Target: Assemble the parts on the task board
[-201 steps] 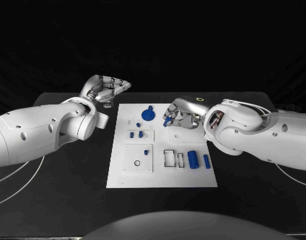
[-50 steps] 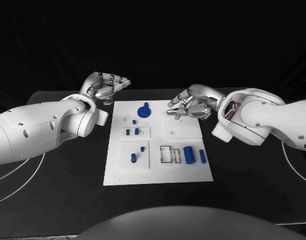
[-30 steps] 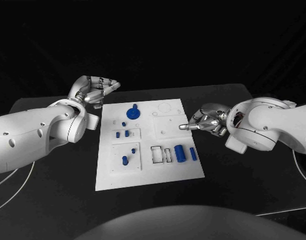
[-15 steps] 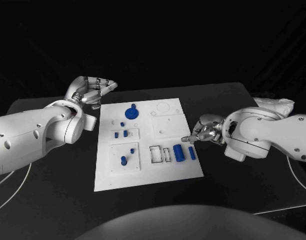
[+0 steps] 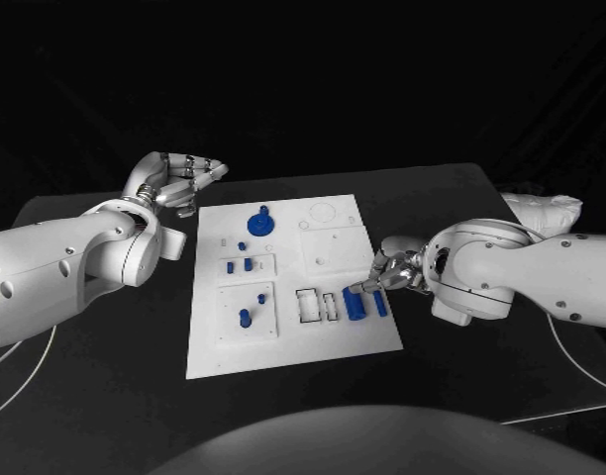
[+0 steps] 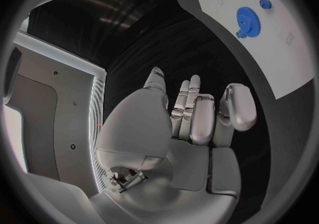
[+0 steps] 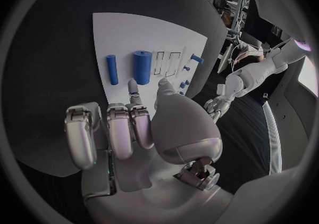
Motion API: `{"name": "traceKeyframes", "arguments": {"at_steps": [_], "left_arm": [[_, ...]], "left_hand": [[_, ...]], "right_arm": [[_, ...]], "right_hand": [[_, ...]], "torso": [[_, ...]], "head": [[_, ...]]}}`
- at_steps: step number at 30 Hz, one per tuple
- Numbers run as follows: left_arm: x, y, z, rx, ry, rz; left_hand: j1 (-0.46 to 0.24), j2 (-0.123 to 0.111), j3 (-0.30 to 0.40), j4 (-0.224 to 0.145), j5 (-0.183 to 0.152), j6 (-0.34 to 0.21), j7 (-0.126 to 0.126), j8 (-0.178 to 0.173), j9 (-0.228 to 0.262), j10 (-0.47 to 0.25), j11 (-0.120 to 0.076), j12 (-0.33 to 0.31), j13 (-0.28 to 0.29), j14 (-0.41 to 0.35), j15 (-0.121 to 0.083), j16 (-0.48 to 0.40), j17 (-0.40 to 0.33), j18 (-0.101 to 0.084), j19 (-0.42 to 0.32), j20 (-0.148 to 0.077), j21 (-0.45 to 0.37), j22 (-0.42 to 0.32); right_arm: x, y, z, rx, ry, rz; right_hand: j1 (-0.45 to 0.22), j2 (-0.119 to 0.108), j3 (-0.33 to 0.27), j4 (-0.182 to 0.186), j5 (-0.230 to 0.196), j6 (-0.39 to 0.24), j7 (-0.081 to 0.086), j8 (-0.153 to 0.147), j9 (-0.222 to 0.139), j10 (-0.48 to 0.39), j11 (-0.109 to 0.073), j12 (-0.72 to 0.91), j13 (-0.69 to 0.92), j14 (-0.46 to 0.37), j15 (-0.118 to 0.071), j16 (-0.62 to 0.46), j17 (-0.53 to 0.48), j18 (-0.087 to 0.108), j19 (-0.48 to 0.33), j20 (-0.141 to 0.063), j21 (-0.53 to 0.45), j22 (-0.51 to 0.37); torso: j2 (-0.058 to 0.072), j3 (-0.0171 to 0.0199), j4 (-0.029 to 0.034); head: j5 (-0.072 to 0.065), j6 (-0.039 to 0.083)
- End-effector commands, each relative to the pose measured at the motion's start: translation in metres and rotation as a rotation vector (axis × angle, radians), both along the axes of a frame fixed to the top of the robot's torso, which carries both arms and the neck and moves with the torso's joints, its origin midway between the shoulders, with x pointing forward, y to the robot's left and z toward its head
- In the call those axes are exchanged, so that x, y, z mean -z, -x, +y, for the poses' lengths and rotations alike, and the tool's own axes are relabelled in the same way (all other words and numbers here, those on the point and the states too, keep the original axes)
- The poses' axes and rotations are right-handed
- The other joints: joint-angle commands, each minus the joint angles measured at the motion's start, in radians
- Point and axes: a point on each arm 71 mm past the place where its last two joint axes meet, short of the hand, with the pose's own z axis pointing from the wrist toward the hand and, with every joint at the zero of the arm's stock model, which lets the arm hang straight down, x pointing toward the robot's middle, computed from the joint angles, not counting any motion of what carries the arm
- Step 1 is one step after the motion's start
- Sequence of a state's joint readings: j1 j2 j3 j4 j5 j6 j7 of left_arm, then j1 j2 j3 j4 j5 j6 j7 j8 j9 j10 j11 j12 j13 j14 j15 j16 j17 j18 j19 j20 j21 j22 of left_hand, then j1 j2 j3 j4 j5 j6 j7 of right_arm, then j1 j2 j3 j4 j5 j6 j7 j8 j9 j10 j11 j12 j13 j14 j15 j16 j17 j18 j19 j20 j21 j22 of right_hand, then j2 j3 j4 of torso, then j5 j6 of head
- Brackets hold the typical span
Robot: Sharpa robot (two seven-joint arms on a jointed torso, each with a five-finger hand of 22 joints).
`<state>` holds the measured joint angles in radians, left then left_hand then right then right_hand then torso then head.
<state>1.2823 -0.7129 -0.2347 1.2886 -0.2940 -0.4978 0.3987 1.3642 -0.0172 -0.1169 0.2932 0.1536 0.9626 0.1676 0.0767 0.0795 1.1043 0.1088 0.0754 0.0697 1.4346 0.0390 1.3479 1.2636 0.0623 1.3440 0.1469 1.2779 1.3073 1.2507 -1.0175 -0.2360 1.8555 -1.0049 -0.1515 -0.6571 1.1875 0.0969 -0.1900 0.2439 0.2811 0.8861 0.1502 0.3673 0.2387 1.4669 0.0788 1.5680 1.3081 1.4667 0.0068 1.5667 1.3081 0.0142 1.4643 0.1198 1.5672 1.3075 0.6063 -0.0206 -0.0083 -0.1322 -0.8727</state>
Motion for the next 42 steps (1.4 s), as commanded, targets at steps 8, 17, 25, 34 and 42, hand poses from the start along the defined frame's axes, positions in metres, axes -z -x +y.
{"name": "traceKeyframes", "arguments": {"at_steps": [8, 17, 25, 34, 42], "left_arm": [[-0.001, 0.001, -0.002, 0.019, 0.003, -0.005], [-0.001, 0.002, -0.002, 0.023, 0.003, -0.003], [-0.001, 0.001, -0.001, 0.024, 0.003, -0.003], [-0.001, 0.002, -0.002, 0.032, 0.006, 0.0], [-0.001, 0.002, -0.001, 0.032, 0.006, 0.001]], "left_hand": [[0.001, 0.01, -0.007, -0.002, 0.006, -0.003, -0.002, -0.002, 0.0, -0.005, 0.0, -0.004, 0.001, -0.009, 0.001, -0.005, -0.001, 0.007, -0.006, 0.0, -0.004, 0.156], [0.001, 0.01, -0.007, -0.002, 0.006, -0.003, -0.002, -0.002, 0.0, -0.005, 0.0, -0.004, 0.001, -0.009, 0.001, -0.005, -0.001, 0.007, -0.006, 0.0, -0.004, 0.156], [0.001, 0.01, -0.007, -0.002, 0.006, -0.003, -0.002, -0.002, 0.0, -0.005, 0.0, -0.004, 0.001, -0.009, 0.001, -0.005, -0.001, 0.007, -0.006, 0.0, -0.004, 0.156], [0.002, 0.011, -0.007, -0.002, 0.006, -0.004, -0.002, -0.002, 0.0, -0.005, 0.0, -0.004, 0.001, -0.009, 0.001, -0.006, -0.002, 0.008, -0.006, 0.0, -0.005, 0.155], [0.002, 0.011, -0.007, -0.002, 0.006, -0.004, -0.002, -0.002, 0.0, -0.005, 0.0, -0.004, 0.001, -0.009, 0.001, -0.006, -0.002, 0.008, -0.007, 0.0, -0.006, 0.155]], "right_arm": [[0.013, 0.0, 0.006, -0.026, 0.062, 0.049], [0.017, -0.004, 0.011, -0.042, 0.099, 0.067], [0.022, -0.007, 0.016, -0.06, 0.121, 0.088], [0.036, -0.01, 0.021, -0.085, 0.172, 0.116], [0.041, -0.008, 0.028, -0.095, 0.173, 0.102]], "right_hand": [[-0.011, -0.017, 0.005, -0.008, 0.002, -0.017, 0.007, -0.017, 0.005, 0.104, 0.011, 0.003, 0.263, 0.104, 0.006, 0.004, 0.263, -0.014, 0.106, 0.0, 0.004, 0.263], [-0.029, -0.025, 0.007, -0.007, 0.009, -0.029, 0.012, -0.028, 0.009, 0.104, 0.016, 0.003, 0.263, 0.104, 0.009, 0.004, 0.263, -0.014, 0.106, 0.003, 0.004, 0.263], [-0.034, -0.023, 0.009, -0.006, 0.01, -0.032, 0.014, -0.031, 0.01, 0.104, 0.017, 0.003, 0.263, 0.104, 0.01, 0.004, 0.263, -0.014, 0.106, 0.004, 0.004, 0.263], [-0.034, -0.02, 0.014, -0.008, 0.009, -0.029, 0.013, -0.031, 0.012, 0.104, 0.017, 0.003, 0.263, 0.104, 0.011, 0.004, 0.263, -0.014, 0.106, 0.005, 0.004, 0.263], [0.075, 0.011, 0.103, -0.099, 0.006, -0.012, 0.002, -0.036, 0.026, 0.104, 0.008, 0.003, 0.263, 0.104, 0.01, 0.004, 0.263, -0.014, 0.106, 0.007, 0.004, 0.263]], "torso": [[0.001, -0.0002, 0.0007], [0.0, -0.0001, 0.0011], [0.001, -0.0006, 0.0005], [0.001, -0.0006, 0.0018], [0.001, -0.0005, 0.0001]], "head": [[0.0, 0.0], [0.002, 0.0], [0.006, 0.0], [0.014, 0.0], [0.017, 0.0]]}}
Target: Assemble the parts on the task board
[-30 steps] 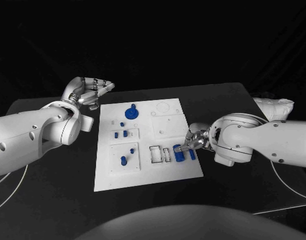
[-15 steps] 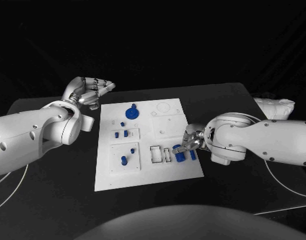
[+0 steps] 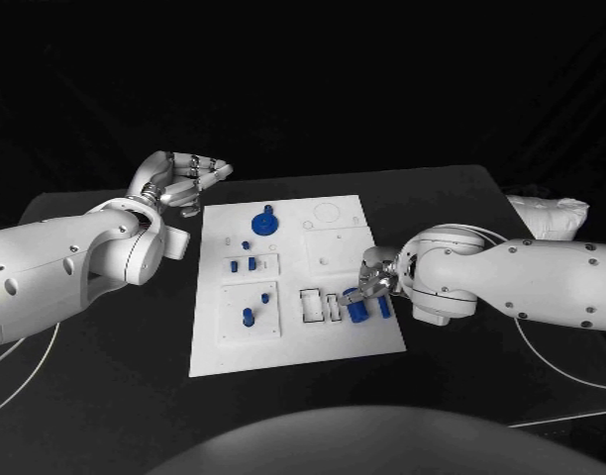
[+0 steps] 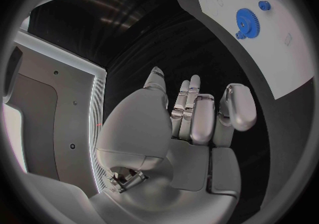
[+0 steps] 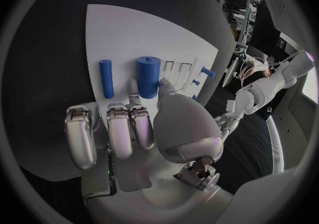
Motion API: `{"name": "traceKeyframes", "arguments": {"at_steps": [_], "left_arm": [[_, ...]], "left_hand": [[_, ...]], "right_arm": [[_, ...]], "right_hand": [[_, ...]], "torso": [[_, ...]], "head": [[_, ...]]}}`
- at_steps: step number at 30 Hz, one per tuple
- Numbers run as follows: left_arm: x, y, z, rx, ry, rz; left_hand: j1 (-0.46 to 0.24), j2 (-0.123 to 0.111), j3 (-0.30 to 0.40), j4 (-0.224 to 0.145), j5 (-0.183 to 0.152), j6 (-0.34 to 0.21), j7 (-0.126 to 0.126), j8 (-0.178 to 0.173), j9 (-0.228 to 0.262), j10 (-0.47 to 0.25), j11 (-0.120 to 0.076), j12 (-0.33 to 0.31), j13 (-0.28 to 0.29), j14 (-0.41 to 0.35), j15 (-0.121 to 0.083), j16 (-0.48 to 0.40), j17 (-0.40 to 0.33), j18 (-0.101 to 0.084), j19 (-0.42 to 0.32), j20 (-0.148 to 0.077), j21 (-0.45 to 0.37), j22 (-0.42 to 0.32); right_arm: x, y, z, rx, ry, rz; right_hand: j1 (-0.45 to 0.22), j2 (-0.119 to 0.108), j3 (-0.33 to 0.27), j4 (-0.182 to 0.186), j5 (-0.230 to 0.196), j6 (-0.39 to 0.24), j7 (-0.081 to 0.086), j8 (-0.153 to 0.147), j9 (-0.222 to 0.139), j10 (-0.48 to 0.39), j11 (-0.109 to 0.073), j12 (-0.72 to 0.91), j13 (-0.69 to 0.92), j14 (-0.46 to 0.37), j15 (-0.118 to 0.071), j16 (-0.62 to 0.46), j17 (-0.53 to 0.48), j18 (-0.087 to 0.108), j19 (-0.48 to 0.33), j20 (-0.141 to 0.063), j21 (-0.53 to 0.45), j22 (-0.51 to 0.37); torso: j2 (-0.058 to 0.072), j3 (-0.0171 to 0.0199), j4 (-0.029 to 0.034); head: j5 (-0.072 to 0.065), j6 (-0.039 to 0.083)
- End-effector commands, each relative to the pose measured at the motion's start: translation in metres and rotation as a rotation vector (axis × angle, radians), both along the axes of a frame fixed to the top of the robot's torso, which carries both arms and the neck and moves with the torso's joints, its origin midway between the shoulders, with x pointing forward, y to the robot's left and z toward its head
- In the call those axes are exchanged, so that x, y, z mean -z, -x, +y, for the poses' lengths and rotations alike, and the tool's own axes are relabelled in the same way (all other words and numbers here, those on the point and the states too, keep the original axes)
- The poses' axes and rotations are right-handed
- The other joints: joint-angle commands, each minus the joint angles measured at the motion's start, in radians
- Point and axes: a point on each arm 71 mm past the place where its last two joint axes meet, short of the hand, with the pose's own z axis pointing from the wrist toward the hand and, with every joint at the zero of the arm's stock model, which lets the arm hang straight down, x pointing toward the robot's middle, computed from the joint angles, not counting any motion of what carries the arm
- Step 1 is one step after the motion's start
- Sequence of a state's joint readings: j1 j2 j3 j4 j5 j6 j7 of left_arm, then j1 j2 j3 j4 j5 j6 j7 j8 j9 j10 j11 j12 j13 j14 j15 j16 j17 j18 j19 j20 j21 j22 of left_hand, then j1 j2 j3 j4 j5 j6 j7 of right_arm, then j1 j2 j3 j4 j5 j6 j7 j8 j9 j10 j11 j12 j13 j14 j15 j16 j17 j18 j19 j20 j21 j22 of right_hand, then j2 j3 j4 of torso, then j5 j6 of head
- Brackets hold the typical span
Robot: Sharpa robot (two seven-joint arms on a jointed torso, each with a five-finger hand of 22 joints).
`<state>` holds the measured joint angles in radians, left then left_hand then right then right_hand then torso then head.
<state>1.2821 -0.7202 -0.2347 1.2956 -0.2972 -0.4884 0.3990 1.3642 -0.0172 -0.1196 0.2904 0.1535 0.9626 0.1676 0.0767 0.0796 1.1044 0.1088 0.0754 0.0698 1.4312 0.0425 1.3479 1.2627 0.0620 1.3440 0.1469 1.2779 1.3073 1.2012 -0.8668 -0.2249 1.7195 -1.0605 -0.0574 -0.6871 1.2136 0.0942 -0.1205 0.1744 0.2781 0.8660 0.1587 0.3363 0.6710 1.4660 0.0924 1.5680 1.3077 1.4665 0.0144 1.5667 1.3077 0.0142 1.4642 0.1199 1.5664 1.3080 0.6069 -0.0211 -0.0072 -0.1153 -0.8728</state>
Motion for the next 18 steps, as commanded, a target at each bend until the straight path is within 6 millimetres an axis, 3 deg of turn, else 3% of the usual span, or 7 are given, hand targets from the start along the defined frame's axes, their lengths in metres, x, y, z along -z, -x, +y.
{"name": "traceKeyframes", "arguments": {"at_steps": [1, 5, 11, 18], "left_arm": [[-0.0008, 0.0008, -0.0024, 0.023, 0.005, -0.002], [-0.0008, 0.0009, -0.0028, 0.023, 0.005, -0.002], [-0.0008, 0.001, -0.0034, 0.024, 0.005, -0.001], [-0.0008, 0.001, -0.0022, 0.02, 0.005, -0.001]], "left_hand": [[0.002, 0.011, -0.005, 0.001, 0.006, -0.004, -0.002, -0.002, 0.0, -0.005, 0.0, -0.004, 0.001, -0.006, -0.002, -0.006, -0.001, 0.008, -0.007, 0.0, -0.006, 0.155], [0.002, 0.011, -0.005, 0.001, 0.006, -0.004, -0.002, -0.002, 0.0, -0.005, 0.0, -0.004, 0.001, -0.006, -0.002, -0.006, -0.001, 0.008, -0.007, 0.0, -0.006, 0.155], [0.002, 0.011, -0.005, 0.001, 0.006, -0.004, -0.002, -0.002, 0.0, -0.005, 0.0, -0.004, 0.001, -0.006, -0.002, -0.006, -0.001, 0.008, -0.007, 0.0, -0.006, 0.155], [0.003, 0.012, -0.005, 0.001, 0.006, -0.004, -0.002, -0.002, 0.0, -0.005, 0.0, -0.004, 0.001, -0.007, -0.002, -0.007, -0.002, 0.008, -0.007, 0.0, -0.007, 0.155]], "right_arm": [[0.0115, 0.0088, -0.0015, -0.003, 0.082, 0.043], [0.0109, 0.0092, 0.0016, -0.016, 0.084, 0.026], [0.0104, 0.0089, 0.0015, -0.018, 0.083, 0.014], [0.0075, 0.0102, 0.0004, 0.028, 0.002, -0.007]], "right_hand": [[0.068, 0.014, 0.046, -0.044, 0.013, 0.01, -0.008, -0.006, -0.406, 0.105, -0.007, 0.003, 0.263, 0.104, 0.002, 0.004, 0.263, -0.014, 0.107, 0.006, 0.004, 0.263], [0.118, 0.003, 0.083, -0.093, 0.022, 0.02, -0.011, -0.014, -0.404, 0.105, -0.011, 0.003, 0.263, 0.104, 0.001, 0.004, 0.263, -0.014, 0.107, 0.005, 0.004, 0.263], [0.149, -0.016, 0.126, -0.138, 0.028, 0.035, -0.011, -0.035, -0.41, 0.105, -0.01, 0.003, 0.263, 0.104, 0.005, 0.004, 0.263, -0.014, 0.107, 0.007, 0.004, 0.263], [0.18, -0.004, 0.207, -0.187, 0.05, 0.074, -0.014, -0.06, -0.424, 0.105, -0.014, 0.003, 0.263, 0.104, 0.01, 0.004, 0.263, -0.014, 0.107, 0.011, 0.004, 0.263]], "torso": [[0.001, 0.0, -0.0011], [0.001, -0.0004, 0.0], [0.0, -0.0008, -0.0006], [0.0, 0.0, -0.0004]], "head": [[0.0, 0.0], [-0.002, 0.0], [0.0, 0.0], [0.001, 0.0]]}}
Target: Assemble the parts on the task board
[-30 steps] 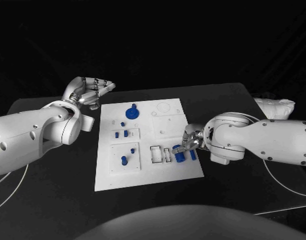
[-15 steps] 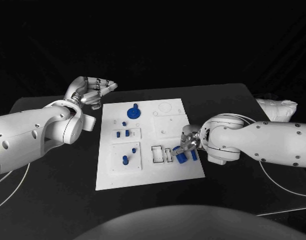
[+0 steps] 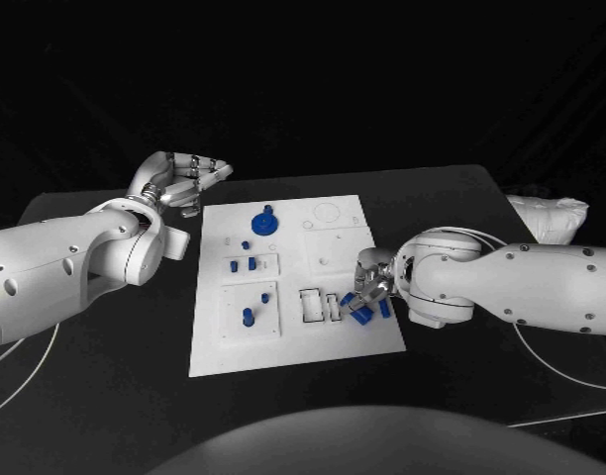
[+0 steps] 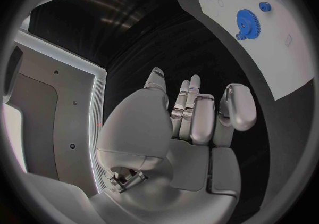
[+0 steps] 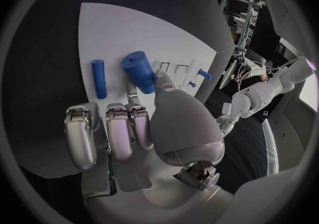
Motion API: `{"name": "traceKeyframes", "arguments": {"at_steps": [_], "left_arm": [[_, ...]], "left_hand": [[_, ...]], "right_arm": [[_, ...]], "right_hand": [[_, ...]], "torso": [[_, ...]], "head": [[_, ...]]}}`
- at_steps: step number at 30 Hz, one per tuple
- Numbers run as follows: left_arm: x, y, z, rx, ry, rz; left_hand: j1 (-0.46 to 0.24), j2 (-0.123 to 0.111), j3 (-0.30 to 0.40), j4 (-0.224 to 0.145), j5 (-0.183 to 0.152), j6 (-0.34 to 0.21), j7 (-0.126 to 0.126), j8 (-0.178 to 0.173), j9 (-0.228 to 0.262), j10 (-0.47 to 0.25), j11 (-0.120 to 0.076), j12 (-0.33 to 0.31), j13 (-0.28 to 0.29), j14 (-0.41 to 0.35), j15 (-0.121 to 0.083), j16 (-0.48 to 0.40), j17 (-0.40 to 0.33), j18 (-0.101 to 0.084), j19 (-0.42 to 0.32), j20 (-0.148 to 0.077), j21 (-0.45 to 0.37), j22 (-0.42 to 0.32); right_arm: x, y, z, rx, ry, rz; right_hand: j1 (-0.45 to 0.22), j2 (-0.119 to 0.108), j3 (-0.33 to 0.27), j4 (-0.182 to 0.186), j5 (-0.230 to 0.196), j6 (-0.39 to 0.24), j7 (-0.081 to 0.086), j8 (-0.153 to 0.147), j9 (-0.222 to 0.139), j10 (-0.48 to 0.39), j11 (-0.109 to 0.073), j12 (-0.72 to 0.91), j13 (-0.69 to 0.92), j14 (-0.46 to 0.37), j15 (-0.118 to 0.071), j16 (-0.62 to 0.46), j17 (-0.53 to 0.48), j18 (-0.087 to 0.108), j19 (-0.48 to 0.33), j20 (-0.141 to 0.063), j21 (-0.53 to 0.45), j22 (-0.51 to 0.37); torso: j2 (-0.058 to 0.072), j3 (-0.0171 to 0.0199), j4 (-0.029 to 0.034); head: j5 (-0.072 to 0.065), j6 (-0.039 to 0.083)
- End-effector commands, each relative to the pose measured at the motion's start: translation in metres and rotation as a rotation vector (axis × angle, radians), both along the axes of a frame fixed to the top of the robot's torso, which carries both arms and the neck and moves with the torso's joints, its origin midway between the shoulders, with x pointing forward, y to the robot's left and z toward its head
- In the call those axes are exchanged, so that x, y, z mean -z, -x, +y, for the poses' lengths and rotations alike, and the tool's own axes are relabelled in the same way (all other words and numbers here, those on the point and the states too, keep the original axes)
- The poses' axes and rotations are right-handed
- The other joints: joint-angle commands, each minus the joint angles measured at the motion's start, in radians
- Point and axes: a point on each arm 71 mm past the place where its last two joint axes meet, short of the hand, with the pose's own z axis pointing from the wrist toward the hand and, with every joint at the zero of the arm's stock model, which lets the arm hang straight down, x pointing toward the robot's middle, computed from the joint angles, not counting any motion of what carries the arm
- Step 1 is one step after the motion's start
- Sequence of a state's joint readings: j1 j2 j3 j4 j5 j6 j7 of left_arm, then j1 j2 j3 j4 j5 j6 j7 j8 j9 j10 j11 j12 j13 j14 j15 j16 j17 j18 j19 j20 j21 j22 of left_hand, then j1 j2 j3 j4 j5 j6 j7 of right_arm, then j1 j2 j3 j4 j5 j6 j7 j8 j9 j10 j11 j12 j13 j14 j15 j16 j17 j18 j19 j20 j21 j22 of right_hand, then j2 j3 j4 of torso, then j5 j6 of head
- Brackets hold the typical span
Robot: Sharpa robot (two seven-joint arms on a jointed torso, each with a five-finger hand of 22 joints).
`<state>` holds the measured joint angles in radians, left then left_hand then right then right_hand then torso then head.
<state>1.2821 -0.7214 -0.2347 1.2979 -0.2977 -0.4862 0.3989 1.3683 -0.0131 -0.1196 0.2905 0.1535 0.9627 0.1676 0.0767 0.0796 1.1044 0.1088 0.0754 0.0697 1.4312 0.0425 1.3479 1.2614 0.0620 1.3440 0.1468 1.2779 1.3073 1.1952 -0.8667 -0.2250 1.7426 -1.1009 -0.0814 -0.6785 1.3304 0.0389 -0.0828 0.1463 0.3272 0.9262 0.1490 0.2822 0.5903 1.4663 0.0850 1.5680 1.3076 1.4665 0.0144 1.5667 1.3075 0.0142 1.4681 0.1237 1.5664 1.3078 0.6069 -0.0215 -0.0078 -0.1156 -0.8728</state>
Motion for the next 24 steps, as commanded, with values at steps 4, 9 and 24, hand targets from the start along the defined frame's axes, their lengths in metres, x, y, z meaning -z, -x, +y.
{"name": "traceKeyframes", "arguments": {"at_steps": [4, 9, 24], "left_arm": [[-0.0008, 0.0006, -0.0013, 0.016, 0.003, -0.002], [-0.0008, 0.0007, -0.0002, 0.014, 0.001, -0.002], [-0.0007, 0.0011, 0.0015, 0.01, -0.001, -0.001]], "left_hand": [[-0.001, 0.008, -0.005, 0.001, 0.006, -0.004, -0.002, -0.002, 0.0, -0.005, 0.0, -0.004, 0.001, -0.007, -0.002, -0.007, -0.001, 0.008, -0.007, 0.0, -0.007, 0.155], [-0.001, 0.008, -0.005, 0.001, 0.006, -0.004, -0.002, -0.002, 0.0, -0.005, 0.0, -0.004, 0.001, -0.007, -0.002, -0.007, -0.001, 0.008, -0.007, 0.0, -0.007, 0.155], [-0.001, 0.008, -0.005, 0.001, 0.006, -0.004, -0.002, -0.002, 0.0, -0.005, 0.0, -0.004, 0.001, -0.007, -0.002, -0.008, -0.001, 0.008, -0.008, 0.0, -0.007, 0.155]], "right_arm": [[0.0082, 0.0075, -0.0072, 0.1, -0.062, 0.043], [0.0047, 0.0089, -0.0098, 0.177, -0.162, 0.065], [-0.0007, 0.0052, -0.016, 0.285, -0.295, 0.107]], "right_hand": [[0.063, 0.052, 0.192, -0.17, -0.005, 0.023, -0.005, -0.011, -0.35, 0.105, -0.006, 0.003, 0.263, 0.104, 0.01, 0.004, 0.263, -0.014, 0.103, 0.008, 0.004, 0.263], [0.061, 0.051, 0.222, -0.187, -0.014, 0.066, -0.02, -0.009, -0.356, 0.105, -0.019, 0.003, 0.263, 0.104, 0.005, 0.004, 0.263, -0.014, 0.103, 0.007, 0.004, 0.263], [0.035, 0.035, 0.258, -0.201, -0.028, 0.115, -0.035, -0.046, -0.375, 0.105, -0.032, 0.003, 0.263, 0.104, -0.011, 0.004, 0.263, -0.014, 0.103, -0.008, 0.004, 0.263]], "torso": [[-0.001, 0.0002, -0.0005], [-0.002, -0.0002, -0.0007], [0.0, 0.0, -0.001]], "head": [[0.005, 0.0], [0.007, 0.0], [0.011, 0.0]]}}
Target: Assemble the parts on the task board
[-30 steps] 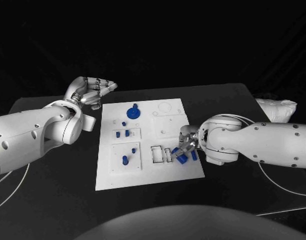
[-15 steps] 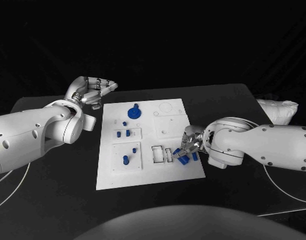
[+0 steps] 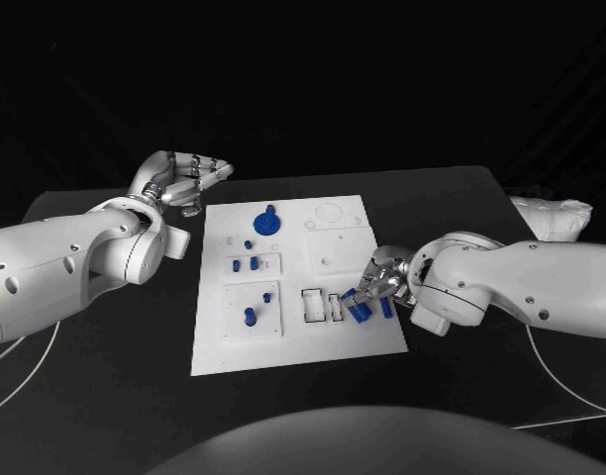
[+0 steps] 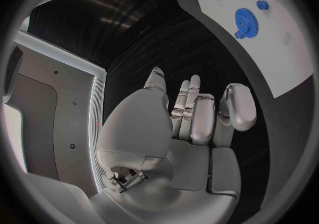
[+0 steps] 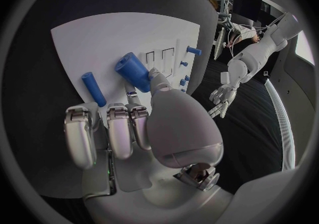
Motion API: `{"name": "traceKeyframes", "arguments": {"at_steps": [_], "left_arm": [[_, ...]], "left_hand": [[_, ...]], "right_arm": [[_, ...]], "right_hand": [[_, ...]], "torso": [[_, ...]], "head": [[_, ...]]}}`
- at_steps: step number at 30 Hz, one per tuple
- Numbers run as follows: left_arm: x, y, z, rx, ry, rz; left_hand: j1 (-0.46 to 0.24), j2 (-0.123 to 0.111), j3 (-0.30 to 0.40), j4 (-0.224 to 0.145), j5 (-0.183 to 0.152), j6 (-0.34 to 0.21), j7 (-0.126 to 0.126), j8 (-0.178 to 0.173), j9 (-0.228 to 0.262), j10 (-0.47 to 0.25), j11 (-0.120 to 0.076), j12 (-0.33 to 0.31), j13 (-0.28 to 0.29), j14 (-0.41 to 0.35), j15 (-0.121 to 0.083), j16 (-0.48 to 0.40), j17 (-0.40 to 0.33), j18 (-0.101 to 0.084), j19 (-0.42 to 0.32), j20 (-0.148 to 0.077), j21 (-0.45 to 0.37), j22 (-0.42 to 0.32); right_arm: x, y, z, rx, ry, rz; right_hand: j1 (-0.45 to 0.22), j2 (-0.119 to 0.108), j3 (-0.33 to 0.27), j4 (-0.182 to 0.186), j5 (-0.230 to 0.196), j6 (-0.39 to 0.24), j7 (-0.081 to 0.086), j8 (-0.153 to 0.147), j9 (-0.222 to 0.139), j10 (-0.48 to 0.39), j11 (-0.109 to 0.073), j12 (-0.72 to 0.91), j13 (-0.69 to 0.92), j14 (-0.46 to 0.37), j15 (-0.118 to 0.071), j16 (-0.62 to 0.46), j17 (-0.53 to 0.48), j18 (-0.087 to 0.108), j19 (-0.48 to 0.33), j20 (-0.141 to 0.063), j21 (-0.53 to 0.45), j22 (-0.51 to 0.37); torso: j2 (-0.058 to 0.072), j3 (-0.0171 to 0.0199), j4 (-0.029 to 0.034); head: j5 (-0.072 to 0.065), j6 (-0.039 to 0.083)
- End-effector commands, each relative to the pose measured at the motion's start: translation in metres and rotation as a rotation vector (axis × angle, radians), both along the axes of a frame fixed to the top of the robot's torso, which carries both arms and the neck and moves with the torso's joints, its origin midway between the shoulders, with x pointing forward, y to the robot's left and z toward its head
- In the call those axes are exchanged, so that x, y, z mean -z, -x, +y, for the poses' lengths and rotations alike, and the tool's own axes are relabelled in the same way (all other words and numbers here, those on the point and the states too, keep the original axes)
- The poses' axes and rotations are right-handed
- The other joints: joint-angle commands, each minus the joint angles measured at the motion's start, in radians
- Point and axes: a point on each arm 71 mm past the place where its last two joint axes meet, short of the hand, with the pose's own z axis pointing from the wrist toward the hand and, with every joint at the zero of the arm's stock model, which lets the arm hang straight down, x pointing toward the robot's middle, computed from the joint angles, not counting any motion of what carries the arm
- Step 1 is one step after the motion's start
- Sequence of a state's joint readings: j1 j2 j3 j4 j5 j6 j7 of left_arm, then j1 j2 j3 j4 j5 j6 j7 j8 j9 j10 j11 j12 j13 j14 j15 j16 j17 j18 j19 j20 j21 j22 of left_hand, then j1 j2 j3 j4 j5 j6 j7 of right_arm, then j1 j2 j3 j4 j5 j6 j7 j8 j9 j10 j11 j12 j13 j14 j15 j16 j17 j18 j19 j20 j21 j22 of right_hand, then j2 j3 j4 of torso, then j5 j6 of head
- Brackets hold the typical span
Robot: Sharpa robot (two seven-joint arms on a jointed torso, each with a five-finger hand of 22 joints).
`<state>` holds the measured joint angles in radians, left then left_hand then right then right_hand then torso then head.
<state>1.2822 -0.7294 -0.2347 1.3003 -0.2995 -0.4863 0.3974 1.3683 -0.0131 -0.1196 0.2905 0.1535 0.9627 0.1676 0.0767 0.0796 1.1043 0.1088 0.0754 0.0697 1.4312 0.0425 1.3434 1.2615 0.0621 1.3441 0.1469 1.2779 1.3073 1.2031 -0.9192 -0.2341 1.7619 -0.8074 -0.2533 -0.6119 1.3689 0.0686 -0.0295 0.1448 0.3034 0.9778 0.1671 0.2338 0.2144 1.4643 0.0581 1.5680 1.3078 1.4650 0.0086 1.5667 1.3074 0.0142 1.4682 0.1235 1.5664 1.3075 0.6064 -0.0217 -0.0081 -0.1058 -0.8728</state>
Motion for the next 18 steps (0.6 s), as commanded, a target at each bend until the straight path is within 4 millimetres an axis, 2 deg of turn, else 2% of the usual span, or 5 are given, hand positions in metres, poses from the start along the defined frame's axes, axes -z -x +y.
{"name": "traceKeyframes", "arguments": {"at_steps": [1, 10, 14, 18], "left_arm": [[-0.001, 0.001, -0.002, 0.015, 0.002, -0.001], [-0.001, 0.001, -0.002, 0.015, 0.001, 0.0], [-0.001, 0.0, -0.003, 0.016, 0.001, 0.0], [0.0, 0.0, -0.004, 0.017, 0.001, 0.0]], "left_hand": [[0.0, 0.009, -0.006, 0.0, 0.006, -0.004, -0.002, -0.002, 0.0, -0.005, 0.0, -0.004, 0.001, -0.008, -0.002, -0.004, -0.002, 0.008, -0.008, 0.0, -0.008, 0.155], [0.0, 0.009, -0.006, 0.0, 0.006, -0.004, -0.002, -0.002, 0.0, -0.005, 0.0, -0.004, 0.001, -0.008, -0.002, -0.004, -0.002, 0.008, -0.008, 0.0, -0.008, 0.155], [0.0, 0.009, -0.006, 0.0, 0.006, -0.004, -0.002, -0.002, 0.0, -0.005, 0.0, -0.004, 0.001, -0.008, -0.002, -0.004, -0.002, 0.008, -0.008, 0.0, -0.008, 0.155], [0.0, 0.009, -0.006, 0.0, 0.006, -0.004, -0.002, -0.002, 0.0, -0.005, 0.0, -0.004, 0.001, -0.008, -0.002, -0.004, -0.002, 0.008, -0.008, 0.0, -0.008, 0.155]], "right_arm": [[0.0, 0.0, 0.002, 0.043, -0.077, 0.021], [-0.006, -0.002, 0.004, 0.092, -0.155, 0.054], [-0.013, -0.004, 0.006, 0.109, -0.188, 0.074], [-0.016, -0.005, 0.008, 0.117, -0.216, 0.099]], "right_hand": [[-0.004, 0.005, 0.205, -0.2, -0.005, 0.064, -0.053, 0.001, 0.0, 0.106, -0.005, 0.003, 0.263, 0.106, -0.005, 0.004, 0.263, -0.014, 0.103, -0.008, 0.004, 0.263], [-0.016, -0.001, 0.208, -0.198, -0.009, 0.07, -0.054, -0.01, -0.004, 0.106, -0.006, 0.003, 0.263, 0.106, -0.006, 0.004, 0.263, -0.014, 0.103, -0.01, 0.004, 0.263], [-0.02, -0.003, 0.209, -0.198, -0.01, 0.072, -0.054, -0.014, -0.006, 0.106, -0.006, 0.003, 0.263, 0.106, -0.007, 0.004, 0.263, -0.014, 0.103, -0.011, 0.004, 0.263], [-0.022, -0.005, 0.209, -0.198, -0.012, 0.073, -0.054, -0.017, -0.007, 0.106, -0.007, 0.003, 0.263, 0.106, -0.007, 0.004, 0.263, -0.014, 0.103, -0.011, 0.004, 0.263]], "torso": [[0.001, -0.0001, -0.0001], [0.0, 0.0002, 0.0], [0.0, -0.0014, 0.0004], [-0.001, 0.0, 0.0]], "head": [[0.0, 0.0], [0.003, 0.0], [0.0, 0.0], [0.0, 0.0]]}}
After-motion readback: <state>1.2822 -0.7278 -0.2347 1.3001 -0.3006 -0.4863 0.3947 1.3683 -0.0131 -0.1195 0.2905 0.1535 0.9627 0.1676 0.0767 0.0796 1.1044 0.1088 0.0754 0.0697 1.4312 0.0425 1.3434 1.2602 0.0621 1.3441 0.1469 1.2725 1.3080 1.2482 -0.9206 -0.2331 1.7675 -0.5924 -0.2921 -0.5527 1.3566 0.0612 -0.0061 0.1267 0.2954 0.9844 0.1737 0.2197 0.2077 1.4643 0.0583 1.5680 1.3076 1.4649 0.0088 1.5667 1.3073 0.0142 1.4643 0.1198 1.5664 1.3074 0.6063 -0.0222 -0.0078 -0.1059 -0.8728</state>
